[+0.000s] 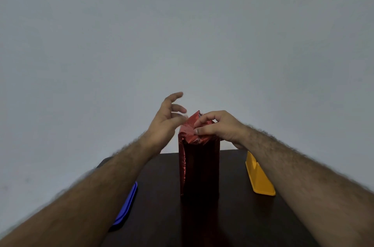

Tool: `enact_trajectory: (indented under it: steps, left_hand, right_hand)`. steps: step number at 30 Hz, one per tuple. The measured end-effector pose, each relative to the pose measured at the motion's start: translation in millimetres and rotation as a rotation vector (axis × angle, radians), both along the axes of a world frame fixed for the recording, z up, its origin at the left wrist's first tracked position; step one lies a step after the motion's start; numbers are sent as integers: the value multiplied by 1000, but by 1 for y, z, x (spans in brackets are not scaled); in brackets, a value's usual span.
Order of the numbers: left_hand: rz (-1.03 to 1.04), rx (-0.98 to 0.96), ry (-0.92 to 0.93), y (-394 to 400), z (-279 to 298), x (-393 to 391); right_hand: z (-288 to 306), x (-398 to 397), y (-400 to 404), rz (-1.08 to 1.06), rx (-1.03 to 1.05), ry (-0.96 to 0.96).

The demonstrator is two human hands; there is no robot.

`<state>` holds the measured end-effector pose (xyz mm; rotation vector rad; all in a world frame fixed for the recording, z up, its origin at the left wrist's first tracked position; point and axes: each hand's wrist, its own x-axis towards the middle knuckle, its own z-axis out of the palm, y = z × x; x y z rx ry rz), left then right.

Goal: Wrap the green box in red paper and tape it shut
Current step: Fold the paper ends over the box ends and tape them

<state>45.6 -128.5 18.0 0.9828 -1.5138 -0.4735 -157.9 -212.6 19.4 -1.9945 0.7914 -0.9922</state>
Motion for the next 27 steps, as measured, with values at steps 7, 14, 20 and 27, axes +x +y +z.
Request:
enact_trajectory:
  steps: [7, 14, 20, 27]
  left_hand:
    - [-57, 186, -169, -11, 40, 19]
    - [-194, 406, -671, -21, 77, 19]
    - [-127, 454, -872, -38, 83, 12]
    - [-110, 487, -1015, -46, 91, -4]
  right_hand:
    - [-2, -3, -2, 61, 64, -9]
    - [-16, -6, -12, 29, 5, -38]
    - [-24, -6, -15, 45, -1, -110]
    - [-27, -1, -18, 21, -30, -117]
